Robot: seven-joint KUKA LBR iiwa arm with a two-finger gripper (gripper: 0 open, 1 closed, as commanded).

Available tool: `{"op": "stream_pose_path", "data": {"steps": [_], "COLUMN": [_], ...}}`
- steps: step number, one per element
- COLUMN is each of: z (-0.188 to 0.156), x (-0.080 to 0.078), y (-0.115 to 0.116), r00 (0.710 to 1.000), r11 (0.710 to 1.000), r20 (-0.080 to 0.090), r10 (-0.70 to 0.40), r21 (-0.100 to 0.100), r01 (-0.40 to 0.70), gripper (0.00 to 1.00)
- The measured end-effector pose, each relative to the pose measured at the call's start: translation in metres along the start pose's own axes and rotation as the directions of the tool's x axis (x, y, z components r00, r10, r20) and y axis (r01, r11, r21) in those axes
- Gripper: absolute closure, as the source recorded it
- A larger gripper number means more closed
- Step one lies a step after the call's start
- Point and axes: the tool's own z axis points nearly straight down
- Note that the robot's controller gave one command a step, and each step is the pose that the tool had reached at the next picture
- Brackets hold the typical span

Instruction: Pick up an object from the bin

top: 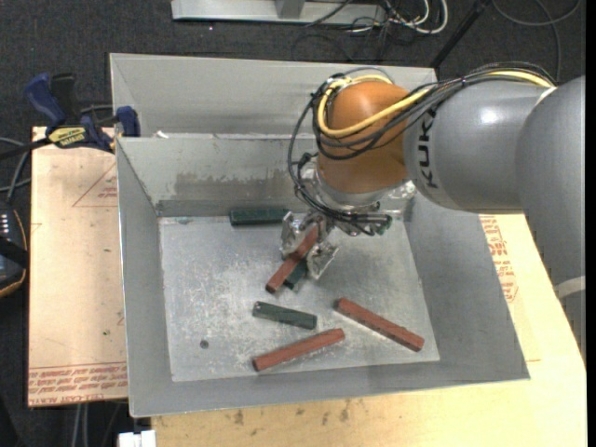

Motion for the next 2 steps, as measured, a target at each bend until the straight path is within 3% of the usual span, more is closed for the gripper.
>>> {"op": "stream_pose_path", "data": {"steps": [2], "z": [-0.023], "x": [0.002], "y": [0.001], "r00": [1.0], "r11": [1.0], "r20": [-0.014], "r10": [0.0], "r21": [-0.007], "r01": [0.0], "gripper": [1.0]}}
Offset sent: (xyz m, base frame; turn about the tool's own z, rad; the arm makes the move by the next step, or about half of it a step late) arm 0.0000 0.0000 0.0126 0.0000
